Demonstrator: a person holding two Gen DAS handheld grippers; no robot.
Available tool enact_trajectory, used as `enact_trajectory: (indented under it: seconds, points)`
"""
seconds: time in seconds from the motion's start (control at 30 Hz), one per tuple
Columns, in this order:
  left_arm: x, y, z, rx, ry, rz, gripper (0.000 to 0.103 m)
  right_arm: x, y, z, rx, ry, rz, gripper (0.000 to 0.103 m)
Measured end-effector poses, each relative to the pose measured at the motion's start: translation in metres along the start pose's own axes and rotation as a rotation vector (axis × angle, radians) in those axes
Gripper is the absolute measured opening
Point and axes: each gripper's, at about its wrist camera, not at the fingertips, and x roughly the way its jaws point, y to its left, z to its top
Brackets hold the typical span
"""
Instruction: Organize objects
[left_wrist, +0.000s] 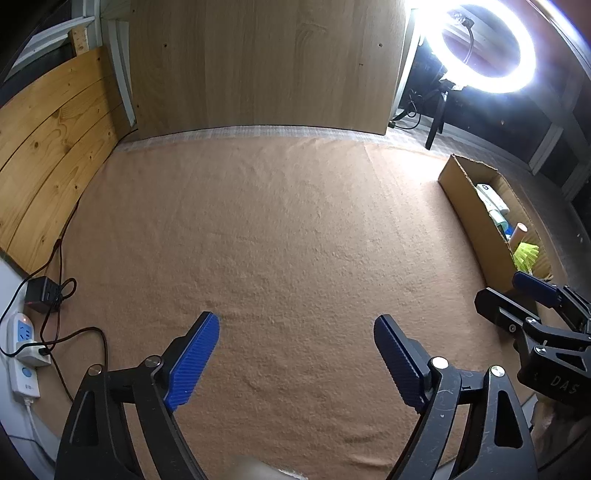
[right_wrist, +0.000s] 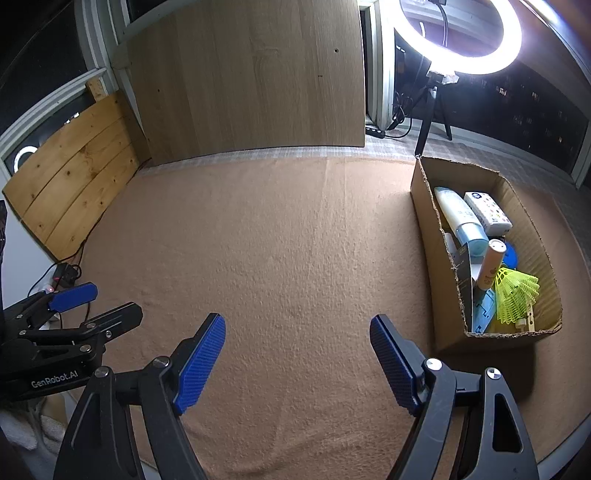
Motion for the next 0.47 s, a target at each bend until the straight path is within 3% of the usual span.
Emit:
enact_trajectory:
  seconds: [0.47]
  points:
    - [0.011, 0.002, -0.002, 0.003, 0.014, 0.008, 0.091, 0.007, 0.002, 0.000, 0.002, 0.011, -0.007, 0.077]
